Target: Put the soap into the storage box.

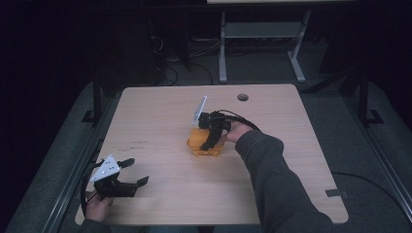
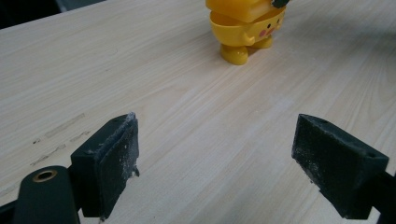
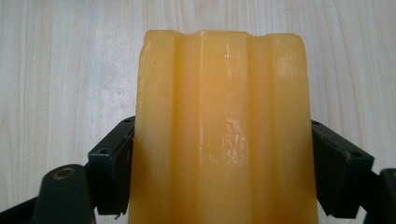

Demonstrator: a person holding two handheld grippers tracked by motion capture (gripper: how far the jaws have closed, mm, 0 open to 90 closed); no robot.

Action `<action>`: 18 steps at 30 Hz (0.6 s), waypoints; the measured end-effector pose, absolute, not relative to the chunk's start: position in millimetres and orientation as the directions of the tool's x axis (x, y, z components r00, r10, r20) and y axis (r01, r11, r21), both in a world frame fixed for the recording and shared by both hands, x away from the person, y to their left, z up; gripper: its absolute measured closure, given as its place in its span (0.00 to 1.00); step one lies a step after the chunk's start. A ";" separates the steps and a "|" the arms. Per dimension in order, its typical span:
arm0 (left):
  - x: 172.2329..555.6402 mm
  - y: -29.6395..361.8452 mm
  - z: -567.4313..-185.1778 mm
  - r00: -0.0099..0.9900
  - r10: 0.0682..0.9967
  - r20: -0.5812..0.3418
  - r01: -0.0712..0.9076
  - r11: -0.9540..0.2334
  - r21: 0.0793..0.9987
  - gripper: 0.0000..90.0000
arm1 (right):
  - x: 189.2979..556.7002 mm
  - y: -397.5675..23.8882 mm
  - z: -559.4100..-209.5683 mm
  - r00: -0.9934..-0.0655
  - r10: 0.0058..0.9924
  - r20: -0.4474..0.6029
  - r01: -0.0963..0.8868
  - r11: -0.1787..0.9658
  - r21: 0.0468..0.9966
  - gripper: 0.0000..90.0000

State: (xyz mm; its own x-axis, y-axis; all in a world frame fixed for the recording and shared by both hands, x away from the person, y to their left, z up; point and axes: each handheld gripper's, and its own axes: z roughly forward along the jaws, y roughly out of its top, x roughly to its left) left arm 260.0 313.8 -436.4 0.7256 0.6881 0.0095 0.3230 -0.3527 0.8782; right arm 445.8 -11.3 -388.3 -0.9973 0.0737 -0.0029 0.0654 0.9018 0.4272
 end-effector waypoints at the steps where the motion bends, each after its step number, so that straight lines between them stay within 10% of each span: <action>1: 260.0 313.8 -436.3 0.725 0.688 0.009 0.323 -0.352 0.878 0.16 | 446.0 -11.2 -389.7 -0.998 0.070 -0.004 0.061 0.902 0.427 0.23; 18: 259.9 313.9 -436.1 0.727 0.686 0.012 0.321 -0.355 0.878 0.16 | 446.5 -11.1 -394.7 -0.997 0.083 -0.001 0.074 0.899 0.433 0.22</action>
State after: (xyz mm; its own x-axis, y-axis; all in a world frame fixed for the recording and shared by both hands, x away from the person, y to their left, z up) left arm 259.9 313.9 -436.1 0.7273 0.6863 0.0121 0.3208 -0.3554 0.8779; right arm 446.5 -11.1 -394.7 -0.9966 0.0827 -0.0012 0.0741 0.8986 0.4325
